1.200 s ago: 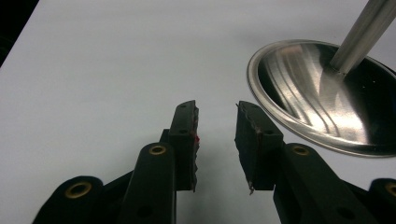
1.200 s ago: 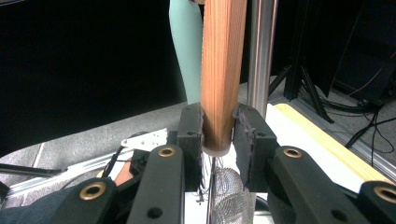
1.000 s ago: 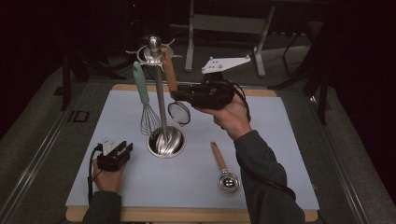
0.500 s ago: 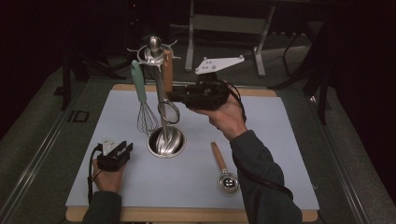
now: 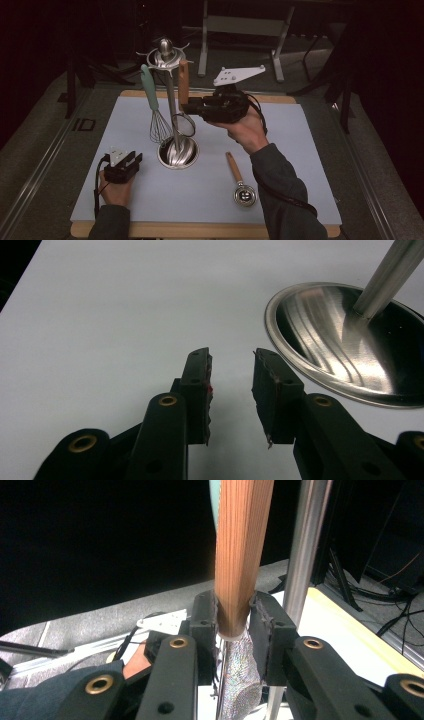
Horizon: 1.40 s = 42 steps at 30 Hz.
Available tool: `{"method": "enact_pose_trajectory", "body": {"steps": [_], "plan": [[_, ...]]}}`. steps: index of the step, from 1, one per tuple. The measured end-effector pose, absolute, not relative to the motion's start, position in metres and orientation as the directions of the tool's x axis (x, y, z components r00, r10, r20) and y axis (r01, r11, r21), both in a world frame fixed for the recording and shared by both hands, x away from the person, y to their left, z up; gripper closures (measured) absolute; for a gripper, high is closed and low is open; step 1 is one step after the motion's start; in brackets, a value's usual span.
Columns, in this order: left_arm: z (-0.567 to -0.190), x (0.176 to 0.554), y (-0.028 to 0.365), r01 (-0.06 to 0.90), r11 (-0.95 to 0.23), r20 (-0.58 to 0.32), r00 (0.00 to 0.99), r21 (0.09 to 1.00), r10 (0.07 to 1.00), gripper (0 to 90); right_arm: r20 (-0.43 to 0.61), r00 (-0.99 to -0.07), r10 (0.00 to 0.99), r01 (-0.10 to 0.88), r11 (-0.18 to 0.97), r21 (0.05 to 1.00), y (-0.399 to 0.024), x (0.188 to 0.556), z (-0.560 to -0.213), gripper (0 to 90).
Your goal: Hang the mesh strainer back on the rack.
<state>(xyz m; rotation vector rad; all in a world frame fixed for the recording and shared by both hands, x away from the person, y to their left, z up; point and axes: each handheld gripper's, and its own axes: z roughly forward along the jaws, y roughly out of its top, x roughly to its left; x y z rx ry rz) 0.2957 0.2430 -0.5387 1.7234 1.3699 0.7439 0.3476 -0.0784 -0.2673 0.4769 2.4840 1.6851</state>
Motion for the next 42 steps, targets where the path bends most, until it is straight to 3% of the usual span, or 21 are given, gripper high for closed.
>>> {"method": "enact_pose_trajectory", "body": {"steps": [20,42], "plan": [[-0.539,0.296,0.243,0.503,-0.097,-0.032,0.242,0.859,0.97,68.2,0.088,-0.964,0.252,0.186,0.393,0.9,-0.063,0.344,-0.278,73.2],[-0.539,0.295,0.243,0.501,-0.096,-0.034,0.243,0.86,0.969,67.9,0.16,-0.967,0.197,0.222,0.357,0.907,-0.063,0.361,-0.288,73.0]]}}
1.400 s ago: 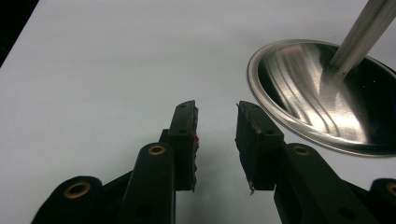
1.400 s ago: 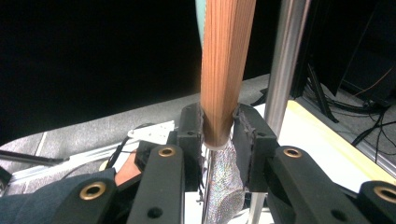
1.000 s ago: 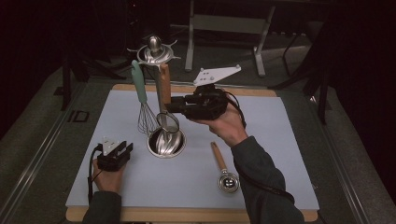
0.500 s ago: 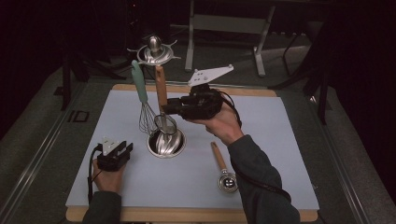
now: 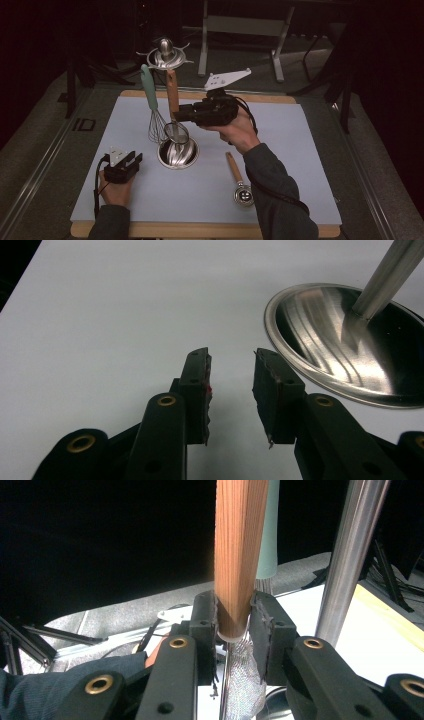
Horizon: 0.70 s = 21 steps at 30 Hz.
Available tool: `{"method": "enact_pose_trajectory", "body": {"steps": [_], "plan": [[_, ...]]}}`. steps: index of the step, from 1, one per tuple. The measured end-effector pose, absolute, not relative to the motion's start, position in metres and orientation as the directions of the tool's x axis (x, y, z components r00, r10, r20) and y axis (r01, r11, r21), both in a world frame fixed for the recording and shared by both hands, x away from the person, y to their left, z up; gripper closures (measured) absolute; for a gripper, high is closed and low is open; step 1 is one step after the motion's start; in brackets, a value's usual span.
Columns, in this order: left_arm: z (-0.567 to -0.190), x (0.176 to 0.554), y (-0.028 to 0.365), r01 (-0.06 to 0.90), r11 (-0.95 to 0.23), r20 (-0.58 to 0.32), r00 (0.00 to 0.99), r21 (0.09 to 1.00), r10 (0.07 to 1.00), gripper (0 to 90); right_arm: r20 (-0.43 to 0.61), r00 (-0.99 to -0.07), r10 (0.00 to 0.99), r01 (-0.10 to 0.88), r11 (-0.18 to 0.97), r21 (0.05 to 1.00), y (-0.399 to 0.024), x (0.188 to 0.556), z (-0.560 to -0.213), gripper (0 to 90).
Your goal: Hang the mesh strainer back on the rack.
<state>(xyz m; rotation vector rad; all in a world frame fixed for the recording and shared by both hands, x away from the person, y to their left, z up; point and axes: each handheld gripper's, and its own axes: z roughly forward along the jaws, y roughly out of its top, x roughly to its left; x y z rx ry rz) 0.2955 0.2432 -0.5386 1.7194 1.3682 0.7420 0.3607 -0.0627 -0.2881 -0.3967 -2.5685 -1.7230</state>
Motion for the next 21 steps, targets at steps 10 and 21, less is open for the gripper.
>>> {"method": "enact_pose_trajectory", "body": {"steps": [10,21], "plan": [[-0.539,0.295,0.243,0.499,-0.097,-0.032,0.243,0.861,0.97,67.7,0.182,-0.969,0.169,0.231,0.341,0.911,-0.07,0.364,-0.292,72.7],[-0.539,0.295,0.241,0.497,-0.101,-0.031,0.249,0.862,0.968,67.2,0.241,-0.943,0.229,0.298,0.259,0.919,-0.086,0.376,-0.292,85.8]]}}
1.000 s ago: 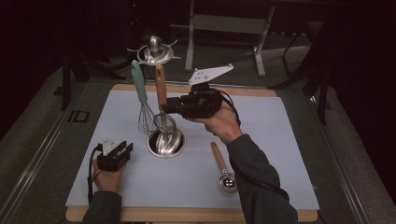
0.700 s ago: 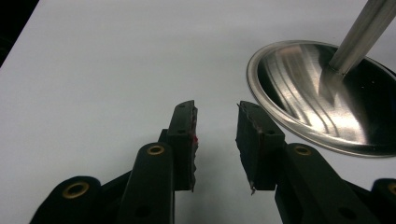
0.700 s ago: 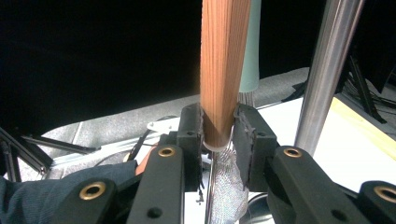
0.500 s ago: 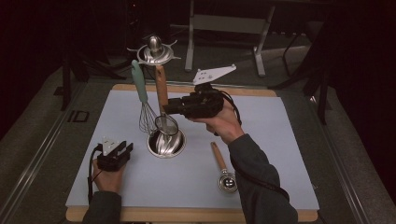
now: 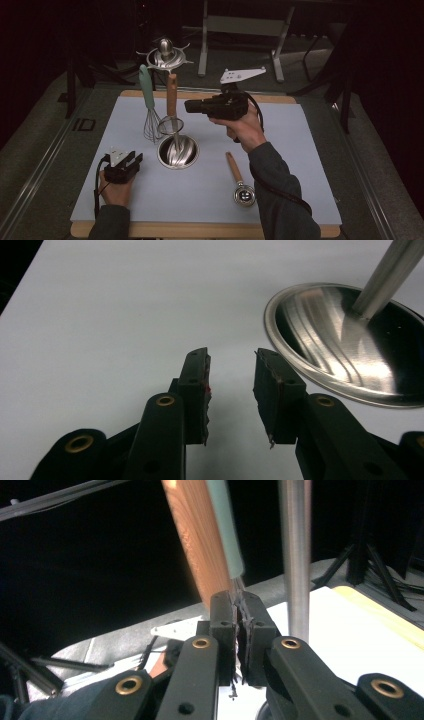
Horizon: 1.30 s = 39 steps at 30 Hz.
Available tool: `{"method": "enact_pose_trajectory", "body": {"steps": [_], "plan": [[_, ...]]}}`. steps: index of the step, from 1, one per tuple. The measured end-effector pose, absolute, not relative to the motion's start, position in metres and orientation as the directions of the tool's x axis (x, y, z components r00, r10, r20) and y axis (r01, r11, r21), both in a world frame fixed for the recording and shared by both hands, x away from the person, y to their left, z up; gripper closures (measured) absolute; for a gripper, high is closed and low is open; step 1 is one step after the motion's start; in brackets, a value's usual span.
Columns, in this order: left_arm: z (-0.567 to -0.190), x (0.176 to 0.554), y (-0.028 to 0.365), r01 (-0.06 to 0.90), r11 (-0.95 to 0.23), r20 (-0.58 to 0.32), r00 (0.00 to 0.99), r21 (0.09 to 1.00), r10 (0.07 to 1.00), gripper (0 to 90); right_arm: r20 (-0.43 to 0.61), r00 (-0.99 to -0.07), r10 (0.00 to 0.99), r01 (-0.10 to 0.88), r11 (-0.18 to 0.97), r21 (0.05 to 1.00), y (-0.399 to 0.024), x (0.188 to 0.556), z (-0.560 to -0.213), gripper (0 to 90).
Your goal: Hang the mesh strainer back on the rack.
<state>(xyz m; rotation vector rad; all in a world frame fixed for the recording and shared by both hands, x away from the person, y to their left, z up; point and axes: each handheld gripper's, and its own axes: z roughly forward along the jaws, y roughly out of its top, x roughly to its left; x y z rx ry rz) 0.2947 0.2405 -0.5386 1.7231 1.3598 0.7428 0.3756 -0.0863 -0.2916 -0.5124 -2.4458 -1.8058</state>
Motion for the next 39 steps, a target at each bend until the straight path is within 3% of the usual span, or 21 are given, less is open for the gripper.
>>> {"method": "enact_pose_trajectory", "body": {"steps": [9,19,39], "plan": [[-0.539,0.295,0.24,0.506,-0.099,-0.039,0.254,0.857,0.966,66.8,0.229,-0.945,0.236,0.287,0.252,0.924,-0.087,0.374,-0.297,73.9],[-0.539,0.295,0.24,0.509,-0.102,-0.037,0.256,0.855,0.966,66.8,0.207,-0.954,0.216,0.256,0.228,0.94,-0.083,0.366,-0.281,65.0],[-0.539,0.296,0.24,0.51,-0.097,-0.042,0.256,0.855,0.966,66.6,0.238,-0.945,0.227,0.265,0.097,0.959,-0.07,0.367,-0.25,64.3]]}}
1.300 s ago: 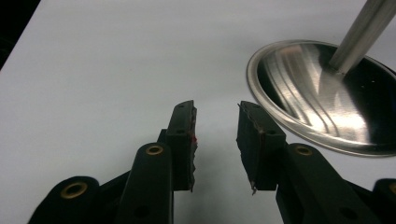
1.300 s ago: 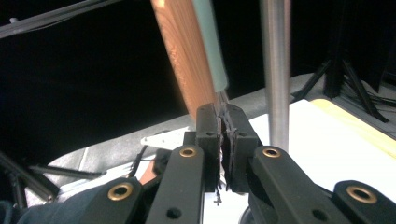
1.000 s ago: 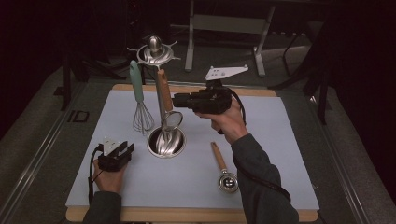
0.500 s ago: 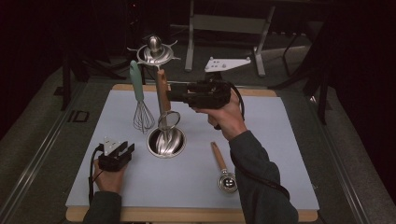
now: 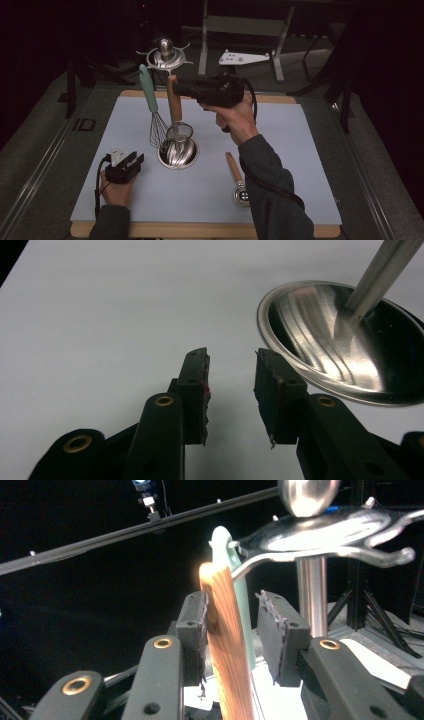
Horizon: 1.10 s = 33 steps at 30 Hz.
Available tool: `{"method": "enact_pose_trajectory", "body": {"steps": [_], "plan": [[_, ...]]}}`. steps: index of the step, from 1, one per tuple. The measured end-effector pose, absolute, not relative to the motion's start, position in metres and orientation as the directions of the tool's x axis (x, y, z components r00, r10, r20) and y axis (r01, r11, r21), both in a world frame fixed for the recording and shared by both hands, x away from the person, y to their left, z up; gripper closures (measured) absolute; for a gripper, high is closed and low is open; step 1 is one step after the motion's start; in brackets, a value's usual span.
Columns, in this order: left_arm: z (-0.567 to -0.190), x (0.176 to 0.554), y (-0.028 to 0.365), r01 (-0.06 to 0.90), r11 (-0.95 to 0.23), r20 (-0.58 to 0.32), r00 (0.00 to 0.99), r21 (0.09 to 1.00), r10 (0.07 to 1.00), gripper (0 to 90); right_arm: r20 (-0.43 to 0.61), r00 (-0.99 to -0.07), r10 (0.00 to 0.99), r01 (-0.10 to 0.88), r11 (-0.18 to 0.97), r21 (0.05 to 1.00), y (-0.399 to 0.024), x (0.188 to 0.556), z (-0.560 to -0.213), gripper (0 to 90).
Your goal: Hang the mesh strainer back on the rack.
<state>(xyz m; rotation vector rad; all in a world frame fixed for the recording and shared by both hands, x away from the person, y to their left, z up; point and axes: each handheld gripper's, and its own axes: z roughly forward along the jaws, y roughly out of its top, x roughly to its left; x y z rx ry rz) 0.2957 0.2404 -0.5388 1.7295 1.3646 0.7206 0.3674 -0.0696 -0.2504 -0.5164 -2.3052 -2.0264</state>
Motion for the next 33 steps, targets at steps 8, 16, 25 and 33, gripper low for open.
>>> {"method": "enact_pose_trajectory", "body": {"steps": [8,16,25,33], "plan": [[-0.5387,0.2957,0.2406,0.509,-0.098,-0.043,0.257,0.855,0.966,66.6,0.238,-0.935,0.262,0.27,0.094,0.958,-0.0644,0.3686,-0.2466,64.9],[-0.5386,0.2956,0.2409,0.509,-0.098,-0.042,0.258,0.855,0.965,66.6,0.25,-0.934,0.256,0.279,0.08,0.957,-0.0677,0.3688,-0.25,64.4],[-0.5387,0.2956,0.2406,0.509,-0.097,-0.043,0.257,0.855,0.965,66.6,0.249,-0.927,0.279,0.281,0.079,0.957,-0.0685,0.3691,-0.2483,67.3],[-0.5386,0.2956,0.2409,0.509,-0.098,-0.044,0.258,0.855,0.965,66.5,0.245,-0.927,0.284,0.277,0.081,0.957,-0.0707,0.3676,-0.2519,67.0]]}}
